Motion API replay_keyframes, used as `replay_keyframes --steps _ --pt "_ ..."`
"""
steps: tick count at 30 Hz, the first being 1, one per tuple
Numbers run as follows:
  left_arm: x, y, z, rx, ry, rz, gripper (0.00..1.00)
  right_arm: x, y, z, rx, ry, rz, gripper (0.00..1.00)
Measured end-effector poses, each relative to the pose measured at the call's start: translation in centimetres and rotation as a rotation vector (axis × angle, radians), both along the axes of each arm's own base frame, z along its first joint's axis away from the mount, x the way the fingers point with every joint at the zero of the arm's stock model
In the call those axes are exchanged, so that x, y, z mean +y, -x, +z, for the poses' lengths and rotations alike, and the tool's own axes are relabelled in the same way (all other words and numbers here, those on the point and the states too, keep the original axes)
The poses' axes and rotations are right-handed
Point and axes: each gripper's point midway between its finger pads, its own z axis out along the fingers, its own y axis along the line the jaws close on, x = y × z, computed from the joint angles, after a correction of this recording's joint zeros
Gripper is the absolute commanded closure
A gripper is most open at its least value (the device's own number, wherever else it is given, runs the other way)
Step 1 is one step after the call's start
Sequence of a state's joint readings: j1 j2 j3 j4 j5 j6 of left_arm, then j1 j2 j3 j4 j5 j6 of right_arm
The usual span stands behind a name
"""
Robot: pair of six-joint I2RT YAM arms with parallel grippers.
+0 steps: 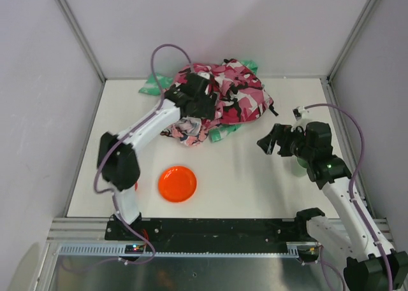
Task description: Pick out a specific cloth from the pile
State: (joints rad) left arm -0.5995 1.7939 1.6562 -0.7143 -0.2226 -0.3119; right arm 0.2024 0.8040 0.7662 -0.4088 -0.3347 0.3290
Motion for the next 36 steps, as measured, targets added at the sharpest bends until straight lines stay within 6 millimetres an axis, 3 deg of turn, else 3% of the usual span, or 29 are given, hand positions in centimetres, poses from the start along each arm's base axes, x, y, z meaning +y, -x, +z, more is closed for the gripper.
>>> replay_keyframes --steps 4,11,18,23,31,36 --pt "-2.7 -2.6 -2.8 0.046 -0.004 -0.021 0.0 0.8 0.0 -0.6 0.019 0.014 0.008 0.0" --pt "-7.5 -7.7 -4.7 -0.038 -0.044 -0.001 0.0 0.6 -0.1 -0.8 0.013 0.041 -0.018 0.01" --pt "-8.2 -9.0 -12.9 0.027 -0.148 0.017 0.0 -0.3 0.0 -1.2 0.01 0.065 -0.064 0.01" --pt "-8.4 -9.1 -13.9 0.036 -0.148 0.013 0.0 -0.8 0.2 -2.3 0.034 0.088 -0.084 0.01" --pt "-8.3 -8.8 -14.5 0.055 -0.151 0.005 0.48 -1.3 0.1 -2.9 0.041 0.105 -0.109 0.01" --pt "-8.6 -8.3 -14.7 0.063 -0.158 -0.005 0.62 -1.4 0.0 -3.1 0.042 0.11 -0.119 0.01"
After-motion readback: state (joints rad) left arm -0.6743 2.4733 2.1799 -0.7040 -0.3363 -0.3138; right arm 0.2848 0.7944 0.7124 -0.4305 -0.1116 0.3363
